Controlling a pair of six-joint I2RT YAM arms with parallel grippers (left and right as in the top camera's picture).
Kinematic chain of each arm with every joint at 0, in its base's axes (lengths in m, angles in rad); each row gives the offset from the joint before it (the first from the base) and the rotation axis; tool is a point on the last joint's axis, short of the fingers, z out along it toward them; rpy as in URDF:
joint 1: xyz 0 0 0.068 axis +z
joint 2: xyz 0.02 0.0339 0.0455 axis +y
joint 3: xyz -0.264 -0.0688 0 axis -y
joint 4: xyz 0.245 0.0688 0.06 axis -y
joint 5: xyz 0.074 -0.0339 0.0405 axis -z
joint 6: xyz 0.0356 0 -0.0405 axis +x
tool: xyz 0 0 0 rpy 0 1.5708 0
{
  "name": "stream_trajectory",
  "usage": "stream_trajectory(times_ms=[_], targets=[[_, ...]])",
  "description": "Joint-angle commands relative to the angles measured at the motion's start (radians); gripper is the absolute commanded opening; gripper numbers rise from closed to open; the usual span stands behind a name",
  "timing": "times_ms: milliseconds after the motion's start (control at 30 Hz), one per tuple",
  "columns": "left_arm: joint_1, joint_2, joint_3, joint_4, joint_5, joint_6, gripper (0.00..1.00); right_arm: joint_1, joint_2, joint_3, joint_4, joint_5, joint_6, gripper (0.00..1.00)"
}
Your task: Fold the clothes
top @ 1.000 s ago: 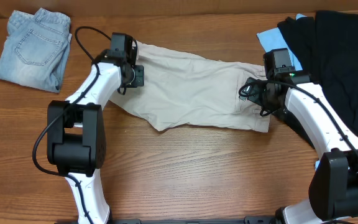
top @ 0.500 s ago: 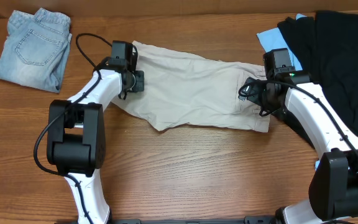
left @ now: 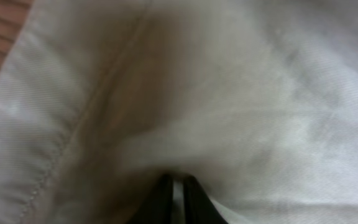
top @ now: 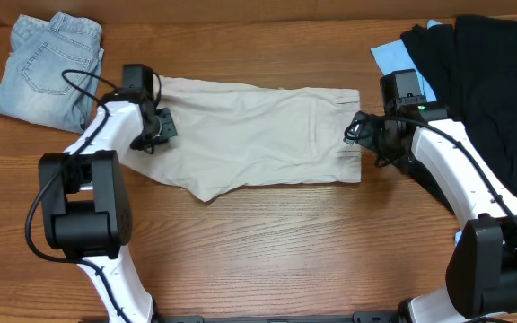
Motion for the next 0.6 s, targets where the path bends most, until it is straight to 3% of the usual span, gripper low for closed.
stream_trajectory(times_ms=[0, 200, 233, 300, 333, 567], targets=[[0.027, 0.049, -0.043, -0.041, 0.024, 0.053, 0.25, -0.001, 0.02, 0.003, 0.055, -0.115, -0.111, 1.0], [0.013, 0.048, 0.14, -0.206, 0.108, 0.1, 0.57, -0.002, 0.105, 0.003, 0.112, -0.2, -0.148, 1.0], [0.011, 0.048, 0.184, -0.245, 0.111, 0.105, 0.64, -0.002, 0.12, 0.003, 0.114, -0.204, -0.148, 1.0], [0.006, 0.048, 0.275, -0.325, 0.111, 0.111, 0.93, -0.002, 0.152, 0.003, 0.124, -0.226, -0.148, 1.0], [0.005, 0.048, 0.317, -0.362, 0.111, 0.111, 0.98, -0.002, 0.164, 0.003, 0.132, -0.233, -0.147, 1.0], [0.004, 0.048, 0.543, -0.523, 0.138, 0.111, 1.0, -0.002, 0.232, 0.003, 0.206, -0.282, -0.143, 1.0]])
